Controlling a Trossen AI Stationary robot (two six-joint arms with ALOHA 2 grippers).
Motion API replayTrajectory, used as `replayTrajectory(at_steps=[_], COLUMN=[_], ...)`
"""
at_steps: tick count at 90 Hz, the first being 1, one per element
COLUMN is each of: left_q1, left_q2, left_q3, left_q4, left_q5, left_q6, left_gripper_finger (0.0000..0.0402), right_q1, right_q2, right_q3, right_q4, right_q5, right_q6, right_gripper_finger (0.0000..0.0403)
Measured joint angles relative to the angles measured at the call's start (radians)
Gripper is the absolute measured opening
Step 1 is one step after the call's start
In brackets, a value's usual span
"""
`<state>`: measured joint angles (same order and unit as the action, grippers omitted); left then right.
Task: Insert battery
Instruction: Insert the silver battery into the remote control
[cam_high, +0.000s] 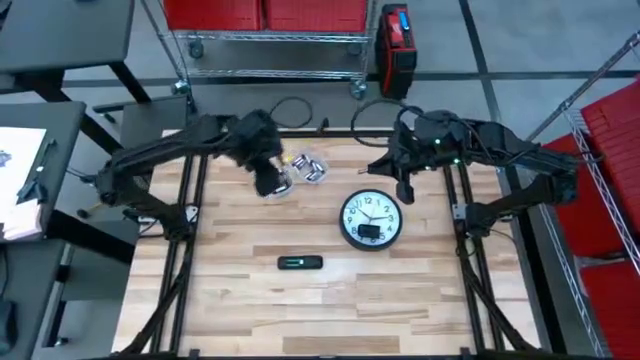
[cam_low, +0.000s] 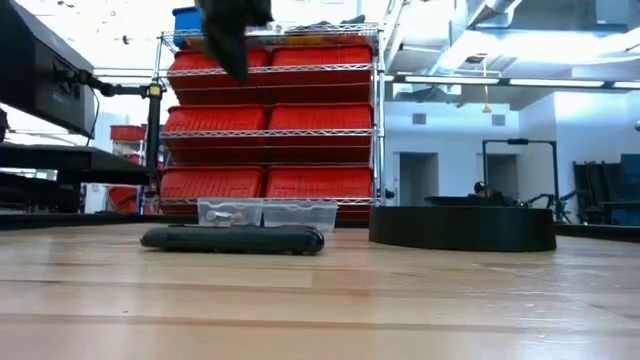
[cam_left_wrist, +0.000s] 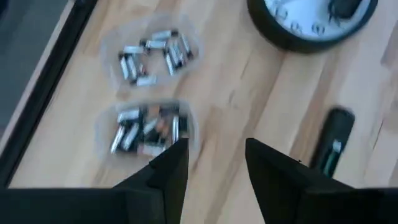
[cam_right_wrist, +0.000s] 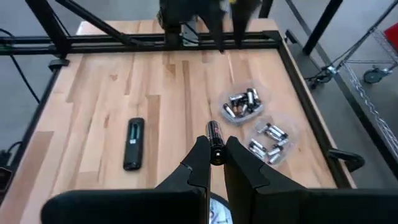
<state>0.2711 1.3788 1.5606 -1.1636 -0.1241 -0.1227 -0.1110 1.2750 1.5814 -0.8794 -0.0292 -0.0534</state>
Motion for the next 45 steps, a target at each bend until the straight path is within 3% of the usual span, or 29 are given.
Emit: replayTrajectory(at_steps=[9, 22, 45], left_q1=[-0.082, -0.193, -0.351], left_q2=[-0.084, -0.220, -0.432], left_q3=[-0.040, -0.213, -0.632], left_q4=[-0.037, -0.007, 0.295], left_q5=[-0.029, -0.038, -0.053], left_q6=[-0.075, -0.211, -0.409], left_gripper_finger=[0.0137, 0.0137, 0.0137], right_q1=[0.025, 0.072, 0.158], right_q2=[0.042, 0.138, 0.374], right_q3=[0.000, 0.000, 0.000], right_q4=[0.036, 0.087, 0.214], right_q5=[0.000, -0.001, -0.002], right_q6=[0.004, 0.025, 0.049], right_gripper_finger=[0.0011, 0.0011, 0.0011])
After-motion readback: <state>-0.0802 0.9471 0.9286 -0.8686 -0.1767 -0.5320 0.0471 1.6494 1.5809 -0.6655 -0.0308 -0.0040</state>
